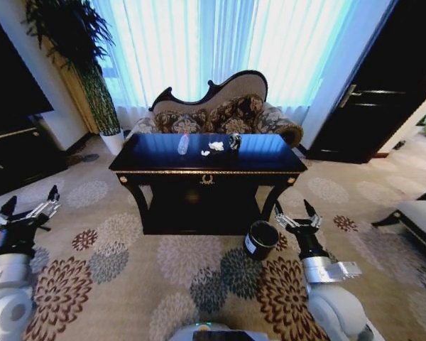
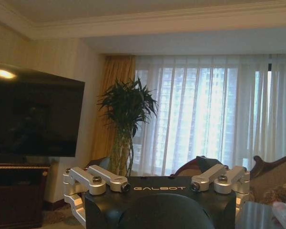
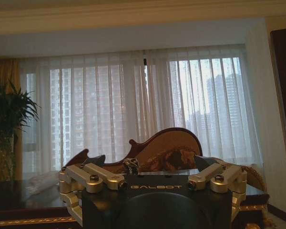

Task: Move to the front of the table and place the trash on the table into the trash bin.

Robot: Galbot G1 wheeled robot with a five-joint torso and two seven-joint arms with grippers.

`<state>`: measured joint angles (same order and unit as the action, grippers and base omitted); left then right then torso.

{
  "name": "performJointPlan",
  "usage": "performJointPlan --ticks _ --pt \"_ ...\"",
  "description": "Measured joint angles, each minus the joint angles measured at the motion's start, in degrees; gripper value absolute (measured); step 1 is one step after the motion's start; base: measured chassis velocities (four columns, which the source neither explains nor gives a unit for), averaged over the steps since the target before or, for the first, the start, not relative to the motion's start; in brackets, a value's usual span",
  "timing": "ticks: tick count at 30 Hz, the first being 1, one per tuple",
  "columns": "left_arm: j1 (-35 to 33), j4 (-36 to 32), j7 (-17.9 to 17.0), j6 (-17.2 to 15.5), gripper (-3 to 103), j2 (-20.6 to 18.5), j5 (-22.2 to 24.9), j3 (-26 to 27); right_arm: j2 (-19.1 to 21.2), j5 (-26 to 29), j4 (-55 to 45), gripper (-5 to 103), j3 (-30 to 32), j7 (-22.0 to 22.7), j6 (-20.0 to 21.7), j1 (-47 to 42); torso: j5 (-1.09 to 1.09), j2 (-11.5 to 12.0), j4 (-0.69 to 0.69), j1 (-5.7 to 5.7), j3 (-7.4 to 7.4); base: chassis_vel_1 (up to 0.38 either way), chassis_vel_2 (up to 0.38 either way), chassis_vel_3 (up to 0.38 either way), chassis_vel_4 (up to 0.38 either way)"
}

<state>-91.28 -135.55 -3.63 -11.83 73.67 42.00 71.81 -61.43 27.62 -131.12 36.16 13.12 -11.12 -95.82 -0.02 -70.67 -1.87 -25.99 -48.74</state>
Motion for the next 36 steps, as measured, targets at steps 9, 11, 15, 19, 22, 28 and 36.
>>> performJointPlan --ticks 9,11,15,19,22,28,36 --pt "-0.33 -0.27 0.55 0.11 100 0.05 0.00 0.18 0.19 0.04 1.83 100 0.83 -0.01 -0.40 0.65 0.01 0.00 0.00 0.00 0.00 -0.210 0.204 0.202 -0.204" --pt "-0.36 -0.42 0.58 0.11 100 0.20 -0.04 0.11 0.21 0.03 1.95 100 0.79 -0.02 -0.48 0.72 0.01 0.01 0.01 -0.01 -0.01 -0.216 0.240 0.247 -0.217" --pt "-0.58 -0.76 0.62 0.14 100 0.31 -0.09 0.13 0.15 0.02 2.04 100 0.76 -0.13 -0.88 0.70 0.00 0.01 0.00 -0.02 -0.01 -0.242 0.247 0.252 -0.250" --pt "-0.70 -0.84 0.61 0.14 100 0.21 -0.08 0.27 -0.11 0.01 2.18 100 0.60 -0.15 -1.22 0.69 0.00 0.01 0.00 -0.02 -0.01 -0.242 0.246 0.236 -0.248" --pt "-0.71 -1.11 0.58 0.15 100 0.28 -0.09 0.32 -0.51 -0.03 2.29 100 0.22 -0.16 -1.47 0.65 0.02 0.01 0.01 -0.03 -0.01 -0.223 0.232 0.220 -0.221" --pt "-0.97 -1.11 0.45 0.19 100 0.65 -0.33 0.17 -0.93 -0.10 2.03 100 -0.18 -0.39 -1.97 0.85 0.00 0.03 0.01 -0.09 -0.04 -0.158 0.185 0.176 -0.163" --pt "-0.80 -0.85 -0.09 0.21 100 -0.05 -0.02 0.00 -1.76 -0.26 2.11 100 -0.51 -0.78 -2.91 0.52 0.01 -0.02 0.01 0.06 0.02 -0.018 0.018 0.021 -0.012"
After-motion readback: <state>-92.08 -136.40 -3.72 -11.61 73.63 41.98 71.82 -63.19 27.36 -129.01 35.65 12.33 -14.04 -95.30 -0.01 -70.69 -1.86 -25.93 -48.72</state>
